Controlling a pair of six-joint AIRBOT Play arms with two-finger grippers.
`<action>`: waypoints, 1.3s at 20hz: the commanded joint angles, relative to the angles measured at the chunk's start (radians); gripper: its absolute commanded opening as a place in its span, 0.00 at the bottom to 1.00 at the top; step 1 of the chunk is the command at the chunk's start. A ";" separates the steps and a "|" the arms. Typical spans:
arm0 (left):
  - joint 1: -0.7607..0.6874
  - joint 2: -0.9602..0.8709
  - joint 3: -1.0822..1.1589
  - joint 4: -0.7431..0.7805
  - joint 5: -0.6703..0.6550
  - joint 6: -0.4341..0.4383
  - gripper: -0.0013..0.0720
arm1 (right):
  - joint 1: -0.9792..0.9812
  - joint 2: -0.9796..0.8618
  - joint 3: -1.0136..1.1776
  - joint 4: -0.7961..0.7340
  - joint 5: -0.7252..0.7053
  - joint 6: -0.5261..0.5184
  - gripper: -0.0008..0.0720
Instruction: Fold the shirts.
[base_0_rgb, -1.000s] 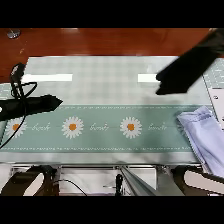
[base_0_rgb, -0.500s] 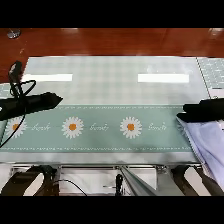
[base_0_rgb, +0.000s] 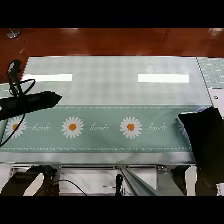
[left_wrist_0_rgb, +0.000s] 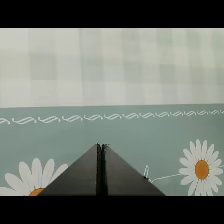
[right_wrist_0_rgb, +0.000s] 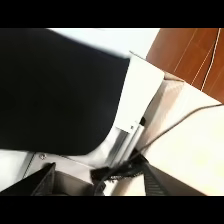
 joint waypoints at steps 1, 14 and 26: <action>0.001 -0.014 0.002 0.000 -0.018 0.048 0.05 | -0.008 -0.067 0.054 0.215 -0.129 -0.024 0.84; -0.356 -0.368 0.629 0.483 -0.073 -0.154 0.05 | 1.228 -0.554 0.176 0.289 -0.595 0.137 0.04; -0.277 -0.452 0.349 0.540 -0.151 -0.203 0.05 | 1.148 -0.752 0.176 0.282 -0.558 0.170 0.04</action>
